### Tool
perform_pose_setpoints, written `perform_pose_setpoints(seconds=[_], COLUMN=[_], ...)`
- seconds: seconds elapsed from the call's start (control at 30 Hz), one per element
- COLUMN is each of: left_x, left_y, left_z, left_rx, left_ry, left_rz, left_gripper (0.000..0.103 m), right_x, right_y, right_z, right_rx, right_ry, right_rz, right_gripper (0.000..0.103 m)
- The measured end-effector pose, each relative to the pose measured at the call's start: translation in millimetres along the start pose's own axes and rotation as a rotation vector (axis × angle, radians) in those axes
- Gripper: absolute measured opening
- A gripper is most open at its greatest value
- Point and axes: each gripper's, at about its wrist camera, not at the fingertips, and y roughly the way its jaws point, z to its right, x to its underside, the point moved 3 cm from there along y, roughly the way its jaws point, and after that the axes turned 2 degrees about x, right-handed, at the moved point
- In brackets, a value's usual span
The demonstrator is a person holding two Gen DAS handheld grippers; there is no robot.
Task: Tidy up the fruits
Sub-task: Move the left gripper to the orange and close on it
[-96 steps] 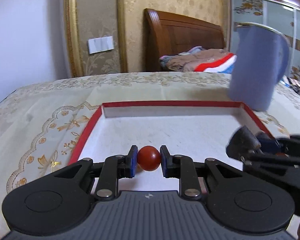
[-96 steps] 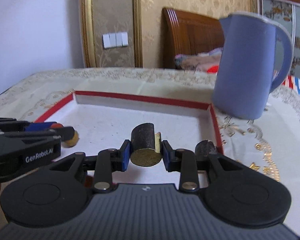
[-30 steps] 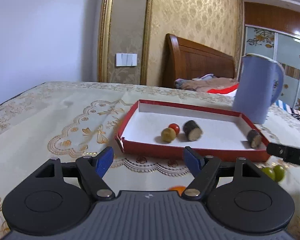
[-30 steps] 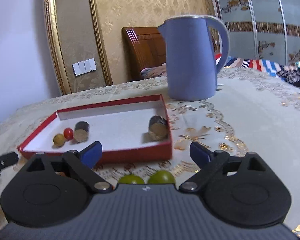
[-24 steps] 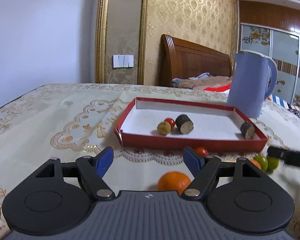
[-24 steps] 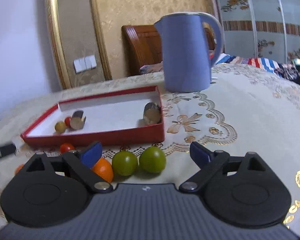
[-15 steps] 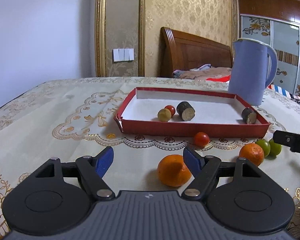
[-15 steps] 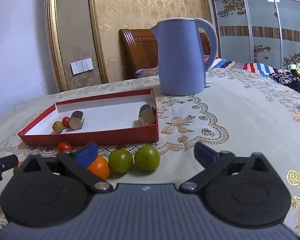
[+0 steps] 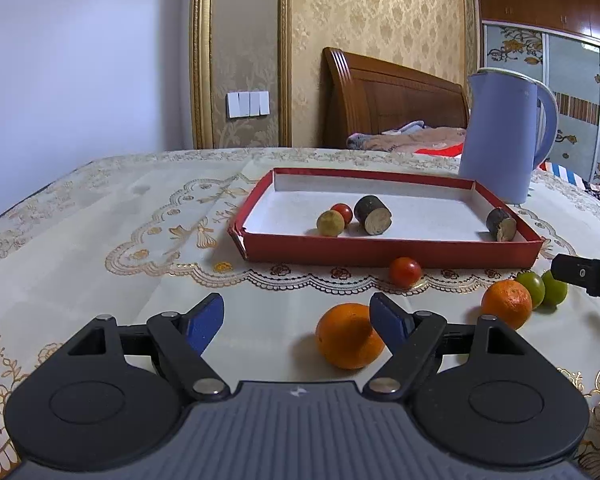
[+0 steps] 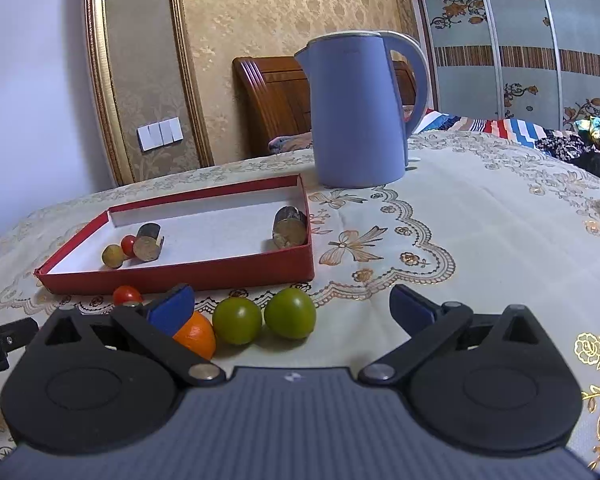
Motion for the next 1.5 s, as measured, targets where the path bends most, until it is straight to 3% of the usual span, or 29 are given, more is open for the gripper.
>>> perform_pose_setpoints(seconds=[0.33, 0.57, 0.83, 1.13, 1.2, 1.23, 1.27, 1.37, 1.5], left_x=[0.6, 2.6, 5.4, 7.7, 7.0, 6.9, 6.7, 7.2, 5.9], left_y=[-0.7, -3.0, 1.3, 13.8, 13.4, 13.6, 14.1, 16.9, 16.9], left_z=[3.1, 4.7, 5.3, 19.3, 18.8, 18.5, 18.2, 18.1, 17.6], left_rx=[-0.008, 0.014, 0.024, 0.055, 0.047, 0.046, 0.061, 0.096, 0.085], left_ry=[0.008, 0.01, 0.012, 0.082, 0.073, 0.069, 0.065, 0.055, 0.052], left_rz=[-0.008, -0.017, -0.053, -0.122, -0.114, -0.116, -0.119, -0.136, -0.137], left_gripper=[0.08, 0.08, 0.08, 0.08, 0.074, 0.06, 0.054, 0.042, 0.041], right_x=[-0.1, 1.6, 2.4, 2.1, 2.0, 2.0, 2.0, 1.6, 0.0], right_y=[-3.9, 1.7, 1.1, 0.0, -0.6, -1.1, -1.1, -1.2, -6.5], right_z=[-0.2, 0.5, 1.4, 3.4, 4.1, 4.4, 4.5, 5.7, 14.8], right_rx=[-0.008, -0.016, -0.017, -0.018, -0.019, -0.02, -0.02, -0.021, -0.043], right_ry=[0.0, -0.001, 0.004, 0.018, 0.024, 0.026, 0.028, 0.035, 0.061], right_rz=[0.016, -0.036, -0.032, -0.026, -0.022, -0.021, -0.021, -0.018, -0.011], right_gripper=[0.103, 0.103, 0.103, 0.103, 0.103, 0.103, 0.103, 0.103, 0.103])
